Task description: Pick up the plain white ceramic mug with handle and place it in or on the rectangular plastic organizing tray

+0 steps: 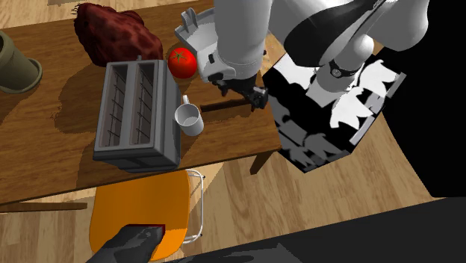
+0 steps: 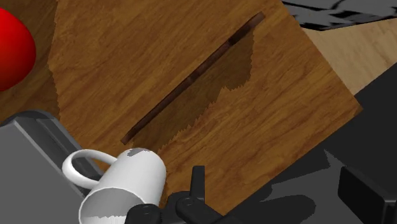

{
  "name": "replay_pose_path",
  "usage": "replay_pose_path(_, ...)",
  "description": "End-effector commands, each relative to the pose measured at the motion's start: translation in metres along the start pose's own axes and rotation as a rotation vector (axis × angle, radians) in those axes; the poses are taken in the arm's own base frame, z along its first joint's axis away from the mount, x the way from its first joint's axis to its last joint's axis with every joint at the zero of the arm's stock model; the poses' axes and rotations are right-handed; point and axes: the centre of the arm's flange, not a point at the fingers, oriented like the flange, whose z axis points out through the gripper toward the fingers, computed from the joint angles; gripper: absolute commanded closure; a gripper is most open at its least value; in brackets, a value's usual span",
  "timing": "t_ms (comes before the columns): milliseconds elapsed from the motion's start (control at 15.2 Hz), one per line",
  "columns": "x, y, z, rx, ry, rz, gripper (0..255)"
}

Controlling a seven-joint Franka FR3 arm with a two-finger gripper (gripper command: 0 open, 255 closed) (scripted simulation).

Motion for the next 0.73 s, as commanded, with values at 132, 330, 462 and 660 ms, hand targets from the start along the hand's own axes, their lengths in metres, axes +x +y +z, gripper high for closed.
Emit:
replay_pose_path(132,0.029,0.041,0.019,-0.010,0.019,-0.013,0)
replay_pose_path(330,0.052,0.068,0.031,-0.016,0.033,-0.022,0)
replay_pose_path(462,0.067,0.087,0.039,-0.020,0.042,-0.028,0)
replay_pose_path(660,0.076,0.097,0.049,-0.023,0.047,-0.031,0)
